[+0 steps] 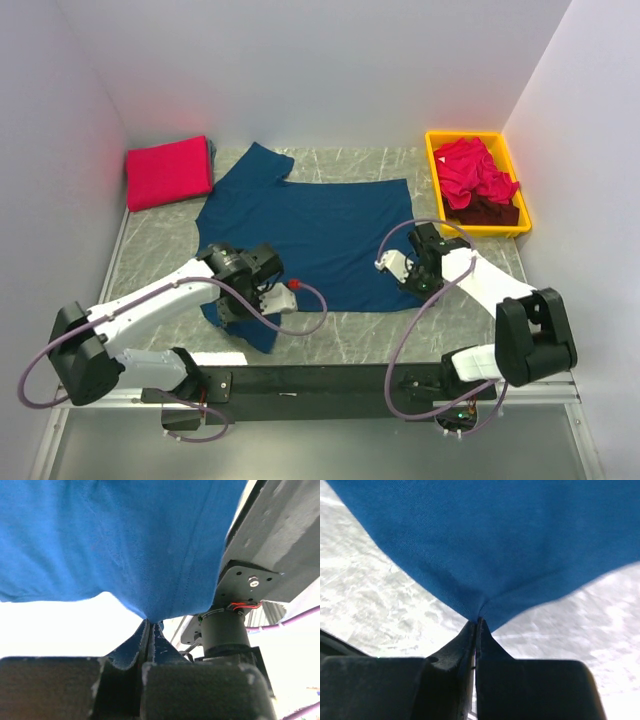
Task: Fold and stack the t-shirts
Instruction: Fold the tshirt
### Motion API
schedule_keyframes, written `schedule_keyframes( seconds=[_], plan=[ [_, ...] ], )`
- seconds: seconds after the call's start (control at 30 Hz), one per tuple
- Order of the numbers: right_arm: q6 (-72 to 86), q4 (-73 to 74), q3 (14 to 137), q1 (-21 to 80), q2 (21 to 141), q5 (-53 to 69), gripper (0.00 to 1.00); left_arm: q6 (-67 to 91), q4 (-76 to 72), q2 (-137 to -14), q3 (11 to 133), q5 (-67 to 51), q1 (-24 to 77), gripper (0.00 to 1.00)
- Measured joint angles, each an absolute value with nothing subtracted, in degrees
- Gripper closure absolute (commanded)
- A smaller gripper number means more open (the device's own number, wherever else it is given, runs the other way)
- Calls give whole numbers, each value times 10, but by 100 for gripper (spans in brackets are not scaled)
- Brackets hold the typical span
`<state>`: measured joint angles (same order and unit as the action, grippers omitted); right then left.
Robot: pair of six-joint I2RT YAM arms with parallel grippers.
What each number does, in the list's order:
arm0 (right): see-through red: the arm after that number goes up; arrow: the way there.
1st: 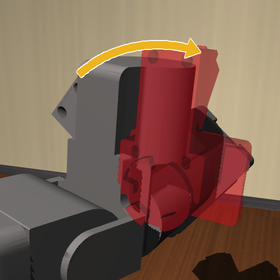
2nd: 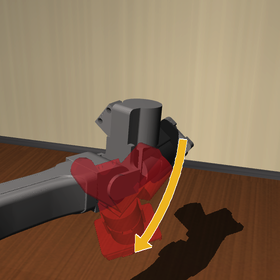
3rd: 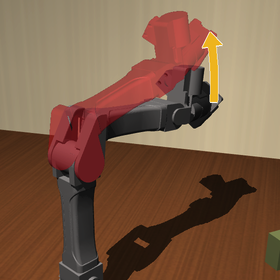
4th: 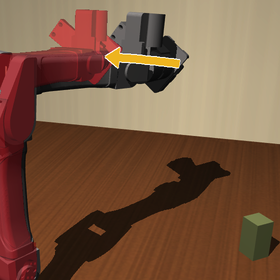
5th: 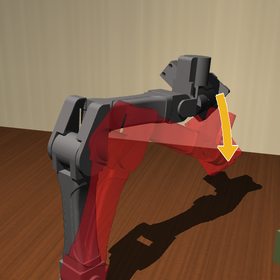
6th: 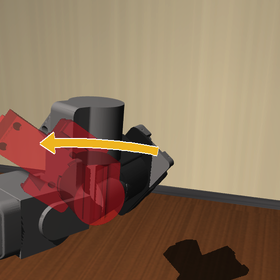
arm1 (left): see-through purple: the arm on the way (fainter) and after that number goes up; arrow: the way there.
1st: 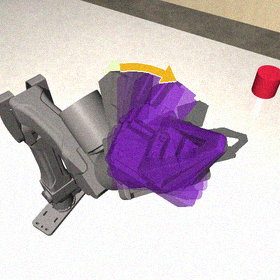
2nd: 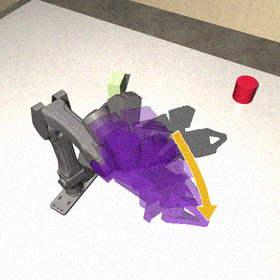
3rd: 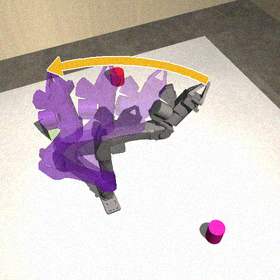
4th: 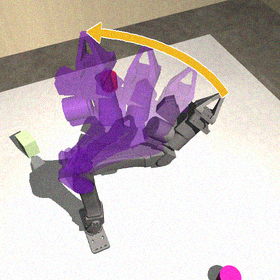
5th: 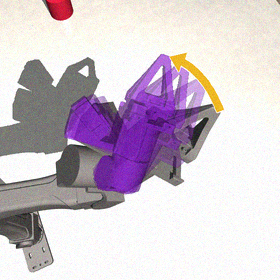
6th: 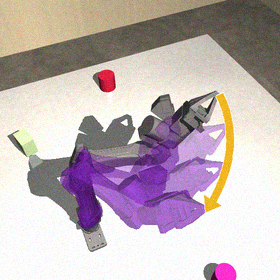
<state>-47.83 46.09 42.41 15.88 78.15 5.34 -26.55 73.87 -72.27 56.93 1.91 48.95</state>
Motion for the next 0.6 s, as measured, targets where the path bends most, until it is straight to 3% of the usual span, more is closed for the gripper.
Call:
schedule_keyframes(
  seconds=[0.4,0.6],
  plan=[
    [-482,538,503,159,696,56,100,-257,764,-682,649,41,469,100],
    [-490,552,506,147,696,56,100,-275,768,-680,699,66,409,100]
  ],
)
